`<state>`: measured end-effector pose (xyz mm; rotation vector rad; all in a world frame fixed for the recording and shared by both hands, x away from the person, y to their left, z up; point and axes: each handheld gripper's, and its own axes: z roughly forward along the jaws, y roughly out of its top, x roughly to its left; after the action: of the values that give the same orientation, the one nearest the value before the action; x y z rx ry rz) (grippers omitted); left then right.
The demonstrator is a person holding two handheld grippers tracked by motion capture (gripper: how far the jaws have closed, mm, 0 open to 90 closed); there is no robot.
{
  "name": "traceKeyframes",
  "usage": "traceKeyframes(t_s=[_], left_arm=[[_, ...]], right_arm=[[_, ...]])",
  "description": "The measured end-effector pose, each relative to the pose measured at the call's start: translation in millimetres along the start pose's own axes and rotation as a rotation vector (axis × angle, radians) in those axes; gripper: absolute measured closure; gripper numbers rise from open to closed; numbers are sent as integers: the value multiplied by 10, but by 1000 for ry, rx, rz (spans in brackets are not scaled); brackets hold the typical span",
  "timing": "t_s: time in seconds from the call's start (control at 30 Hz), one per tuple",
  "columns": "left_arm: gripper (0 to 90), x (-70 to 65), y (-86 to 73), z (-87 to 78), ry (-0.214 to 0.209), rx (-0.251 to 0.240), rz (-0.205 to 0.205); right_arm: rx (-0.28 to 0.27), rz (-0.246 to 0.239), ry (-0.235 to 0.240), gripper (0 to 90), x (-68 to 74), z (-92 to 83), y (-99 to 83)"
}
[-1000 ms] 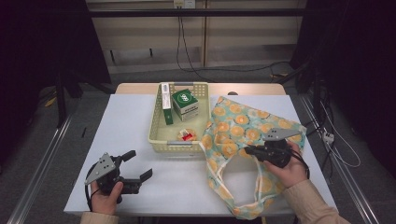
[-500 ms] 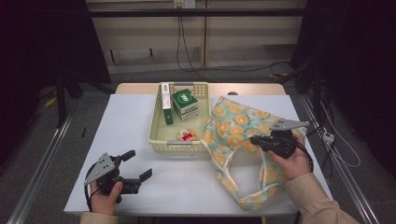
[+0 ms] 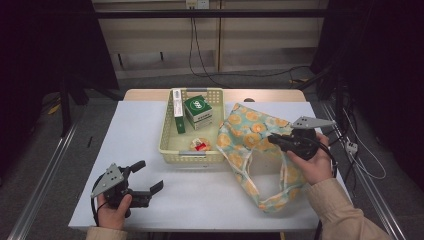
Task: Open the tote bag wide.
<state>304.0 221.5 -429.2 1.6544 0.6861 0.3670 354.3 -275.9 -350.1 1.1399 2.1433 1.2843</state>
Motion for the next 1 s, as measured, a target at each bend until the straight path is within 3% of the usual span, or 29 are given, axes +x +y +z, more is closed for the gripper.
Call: traceKeyframes(t_s=[0.2, 0.3, 0.37, 0.63, 0.83, 1.0], left_arm=[[47, -8, 2, -1, 0, 0, 0], [47, -5, -1, -5, 0, 1, 1], [47, -9, -2, -4, -1, 1, -1], [47, -9, -8, 6, -6, 8, 2], [47, 1, -16, -1, -3, 8, -4], [47, -6, -19, 5, -5, 12, -4]], right_arm=[[-41, -23, 11, 899, 81, -9, 203], [-26, -37, 5, 899, 108, 47, 207], [2, -53, -17, 898, 89, 115, 170], [79, 43, -59, 898, -181, 398, -119], [124, 77, -44, 887, -228, 482, -326], [154, 45, -64, 691, -141, 447, -435]])
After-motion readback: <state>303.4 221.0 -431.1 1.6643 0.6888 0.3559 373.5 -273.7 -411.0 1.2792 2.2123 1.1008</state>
